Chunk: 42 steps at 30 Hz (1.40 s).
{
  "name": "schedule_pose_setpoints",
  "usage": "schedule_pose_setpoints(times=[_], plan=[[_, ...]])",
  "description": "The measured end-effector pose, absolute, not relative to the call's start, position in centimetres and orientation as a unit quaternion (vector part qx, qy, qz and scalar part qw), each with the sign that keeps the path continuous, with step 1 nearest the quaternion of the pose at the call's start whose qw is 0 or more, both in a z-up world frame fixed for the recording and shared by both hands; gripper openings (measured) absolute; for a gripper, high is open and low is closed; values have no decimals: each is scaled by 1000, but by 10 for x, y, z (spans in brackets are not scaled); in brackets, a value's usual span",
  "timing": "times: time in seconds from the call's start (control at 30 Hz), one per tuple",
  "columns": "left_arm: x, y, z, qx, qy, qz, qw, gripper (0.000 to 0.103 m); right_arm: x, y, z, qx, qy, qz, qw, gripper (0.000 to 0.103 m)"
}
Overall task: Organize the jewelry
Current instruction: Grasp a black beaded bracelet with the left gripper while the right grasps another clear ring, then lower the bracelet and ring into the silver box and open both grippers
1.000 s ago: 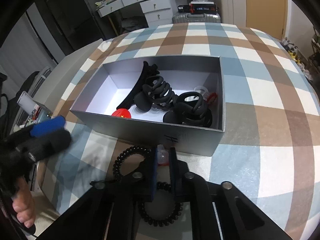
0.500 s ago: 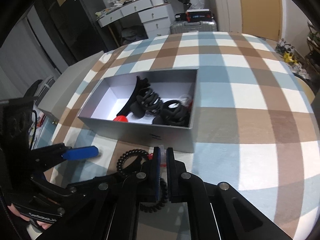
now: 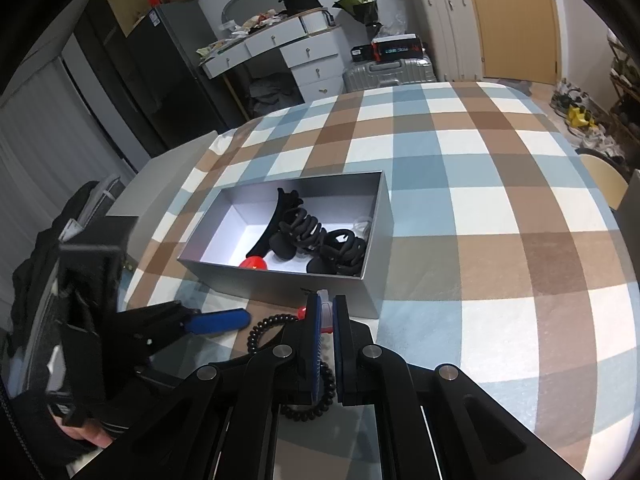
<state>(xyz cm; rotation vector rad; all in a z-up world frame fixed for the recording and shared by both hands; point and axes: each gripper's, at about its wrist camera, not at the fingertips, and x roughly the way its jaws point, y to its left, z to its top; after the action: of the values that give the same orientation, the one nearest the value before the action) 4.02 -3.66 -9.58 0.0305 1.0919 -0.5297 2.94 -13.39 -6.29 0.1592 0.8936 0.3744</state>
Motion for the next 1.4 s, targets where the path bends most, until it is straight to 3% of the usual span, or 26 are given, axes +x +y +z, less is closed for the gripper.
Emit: schedule_pose_setpoints(times=[0.1,0.17,0.33,0.7,1.0,1.4], plan=[[38,-39,-96,26,509,-253,823,64,29,-133,-62,77,428,183,882,5],[39,-42,-97,34,511,-251,821,47,28,-132,-61,75,425,184,883,5],[39,-43,-96,41,508,-259,821,39,27,-131,-59,77,419,186,885,5],[30,-39,-75,32,475,-275,835,38,28,-142,-56,102,410,178,889,5],[16,-32,-40,16,419,-309,853,38,12,-146,-28,122,329,197,915,5],[42,0,-23,-33,369,-246,896,38,17,-136,-13,106,309,194,925,5]])
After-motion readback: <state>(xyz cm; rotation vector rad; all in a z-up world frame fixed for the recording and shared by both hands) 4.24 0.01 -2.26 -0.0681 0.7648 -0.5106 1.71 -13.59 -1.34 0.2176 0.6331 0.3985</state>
